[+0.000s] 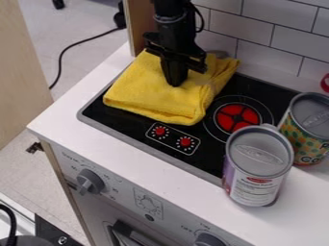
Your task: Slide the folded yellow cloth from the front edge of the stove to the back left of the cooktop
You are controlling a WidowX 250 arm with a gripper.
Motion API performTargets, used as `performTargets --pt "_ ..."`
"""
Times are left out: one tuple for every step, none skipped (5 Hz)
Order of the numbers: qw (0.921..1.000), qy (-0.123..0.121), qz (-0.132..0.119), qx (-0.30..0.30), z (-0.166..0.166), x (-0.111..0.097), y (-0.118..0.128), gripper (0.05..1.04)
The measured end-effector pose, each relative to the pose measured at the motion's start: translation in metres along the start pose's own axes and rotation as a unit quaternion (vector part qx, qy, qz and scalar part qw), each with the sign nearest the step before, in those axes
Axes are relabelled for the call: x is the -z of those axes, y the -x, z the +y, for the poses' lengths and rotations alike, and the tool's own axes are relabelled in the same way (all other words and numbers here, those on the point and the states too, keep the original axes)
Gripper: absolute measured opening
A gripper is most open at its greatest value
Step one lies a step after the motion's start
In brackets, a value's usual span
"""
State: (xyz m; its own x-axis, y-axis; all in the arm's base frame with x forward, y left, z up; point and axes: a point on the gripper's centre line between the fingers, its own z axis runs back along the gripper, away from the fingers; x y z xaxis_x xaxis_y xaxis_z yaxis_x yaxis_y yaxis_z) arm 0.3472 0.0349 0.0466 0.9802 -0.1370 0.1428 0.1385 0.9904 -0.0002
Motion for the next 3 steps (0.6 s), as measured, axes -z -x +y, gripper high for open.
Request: performTargets --pt "0.9995 0.007 0.022 -0.023 0.002 -0.003 0.007 0.052" --pt "0.9981 -0.006 -0.023 -0.057 0.005 -0.022 -0.003 0.052" --pt "0.9949 -0.011 -0.055 -0.084 0.006 -0.031 -0.009 0.052"
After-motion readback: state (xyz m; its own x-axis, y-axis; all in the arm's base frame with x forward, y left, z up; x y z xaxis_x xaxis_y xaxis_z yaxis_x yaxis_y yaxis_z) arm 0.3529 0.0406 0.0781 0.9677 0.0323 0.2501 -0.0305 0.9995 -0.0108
